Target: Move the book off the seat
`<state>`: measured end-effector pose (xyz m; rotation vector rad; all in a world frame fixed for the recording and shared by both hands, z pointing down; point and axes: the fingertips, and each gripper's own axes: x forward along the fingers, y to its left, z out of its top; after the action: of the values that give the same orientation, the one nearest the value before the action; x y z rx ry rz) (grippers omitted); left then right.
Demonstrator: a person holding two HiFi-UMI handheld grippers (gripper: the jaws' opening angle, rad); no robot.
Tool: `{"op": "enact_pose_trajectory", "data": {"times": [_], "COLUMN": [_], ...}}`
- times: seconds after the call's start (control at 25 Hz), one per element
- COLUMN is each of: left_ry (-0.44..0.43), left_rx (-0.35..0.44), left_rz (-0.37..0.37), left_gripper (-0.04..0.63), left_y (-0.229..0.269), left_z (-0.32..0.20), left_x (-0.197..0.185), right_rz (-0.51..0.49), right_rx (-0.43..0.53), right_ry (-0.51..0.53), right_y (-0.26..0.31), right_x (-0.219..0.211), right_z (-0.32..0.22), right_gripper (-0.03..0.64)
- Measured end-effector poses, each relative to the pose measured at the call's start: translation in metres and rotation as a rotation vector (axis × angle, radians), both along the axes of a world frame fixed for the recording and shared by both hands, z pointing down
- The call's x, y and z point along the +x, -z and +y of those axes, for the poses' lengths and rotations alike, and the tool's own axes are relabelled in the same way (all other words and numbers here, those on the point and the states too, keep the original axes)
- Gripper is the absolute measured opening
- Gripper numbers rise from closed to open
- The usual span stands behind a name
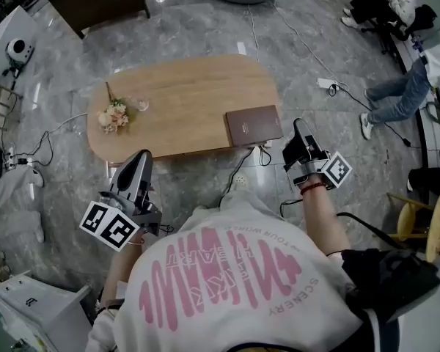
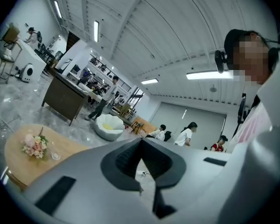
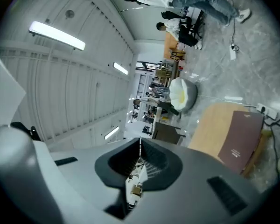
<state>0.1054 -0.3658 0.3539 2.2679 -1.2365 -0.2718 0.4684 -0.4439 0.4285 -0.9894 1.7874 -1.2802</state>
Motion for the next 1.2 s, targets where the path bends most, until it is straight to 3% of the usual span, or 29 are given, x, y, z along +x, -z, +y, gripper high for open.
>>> {"op": "enact_pose_trajectory", "data": {"times": [0.24, 0.4, 0.64, 0.88, 1.2], "left_ry": [-0.055, -0.061, -0.06, -0.046, 0.0], "left_rx": [0.043, 0.034, 0.051, 0.01, 0.028], "left_rz": [-0.005, -0.005, -0.006, -0.018, -0.008], "left_gripper": [0.008, 0.008, 0.008, 0.008, 0.008], "left_y": [0.01, 0.007, 0.011, 0.0, 0.001], "left_z": [0.02, 0.023, 0.029, 0.041, 0.051], "left_x": [-0.014, -0.019, -0.02, -0.026, -0.037], "right_rz": [0.037, 0.073, 0.248, 0.235, 0.238], "right_rx": [0.217, 0.301, 0.337, 0.365, 0.379], "right_ry": [0.083, 0.117, 0.219, 0.263, 0.284], "right_y": [0.078, 0.113, 0.127, 0.131, 0.132], "right_x": [-0.052, -0.074, -0.11, -0.125, -0.127], "right_z": [0.033, 0.04, 0.044, 0.045, 0.046], "right_gripper": [0.012, 0.011, 0.011, 0.011, 0.011]}}
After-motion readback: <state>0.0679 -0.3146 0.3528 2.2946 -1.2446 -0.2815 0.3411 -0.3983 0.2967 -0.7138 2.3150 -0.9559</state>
